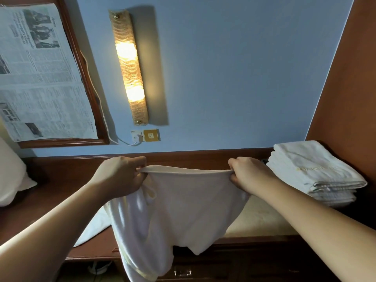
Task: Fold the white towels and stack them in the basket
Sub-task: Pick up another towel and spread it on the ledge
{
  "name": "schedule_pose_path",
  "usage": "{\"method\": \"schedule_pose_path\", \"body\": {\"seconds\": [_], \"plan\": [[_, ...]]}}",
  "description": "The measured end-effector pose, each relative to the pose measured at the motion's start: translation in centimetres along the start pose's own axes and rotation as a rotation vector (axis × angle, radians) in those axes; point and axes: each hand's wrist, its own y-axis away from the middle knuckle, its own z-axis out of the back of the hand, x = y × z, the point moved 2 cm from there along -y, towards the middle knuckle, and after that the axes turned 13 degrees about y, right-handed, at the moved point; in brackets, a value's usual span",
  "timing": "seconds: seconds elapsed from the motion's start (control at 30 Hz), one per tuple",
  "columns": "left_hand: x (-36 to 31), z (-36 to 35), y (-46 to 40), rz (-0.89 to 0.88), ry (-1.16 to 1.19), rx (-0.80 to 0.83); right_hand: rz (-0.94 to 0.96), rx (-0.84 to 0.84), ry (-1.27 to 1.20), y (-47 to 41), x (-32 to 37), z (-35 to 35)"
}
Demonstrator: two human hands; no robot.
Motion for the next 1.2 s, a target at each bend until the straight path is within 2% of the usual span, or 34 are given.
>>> {"method": "schedule_pose_path", "body": {"seconds": [0.13, 0.27, 0.37, 0.53, 0.67, 0.87, 1.0, 1.13, 1.2], "plan": [[-1.4, -0.3, 0.6, 0.036, 0.006, 0.064, -0.03, -0.025, -0.131, -0.3, 0.9, -0.3], [-2.9, 0.7, 0.4, 0.085, 0.038, 0.066, 0.134, 0.001, -0.379, 0.3, 1.1, 1.6], [-2.7, 2.5, -0.3, 0.129, 0.022, 0.041, 0.208, -0.053, -0.306, -0.2, -0.5, 3.4], [-3.4, 4.1, -1.9, 0.09, -0.057, 0.014, 0.153, -0.015, -0.021, -1.9, -2.8, 7.7], [-4.5, 4.7, -2.8, 0.064, -0.115, 0.057, 0.121, -0.03, 0.044, -2.1, -4.3, 10.8], [-2.4, 5.0, -2.0, -0.002, -0.129, 0.17, 0.05, -0.332, 0.139, -2.1, -8.7, 11.0], [-0.1, 5.7, -1.2, -0.003, -0.2, 0.249, -0.102, -0.232, 0.126, -1.3, -12.6, 9.4], [0.5, 5.3, -1.7, -0.11, -0.154, 0.061, -0.167, -0.172, 0.009, -0.5, -13.7, 8.0], [-0.4, 4.7, -2.2, -0.13, -0.151, 0.028, -0.161, -0.132, -0.023, 0.0, -13.4, 7.9]]}}
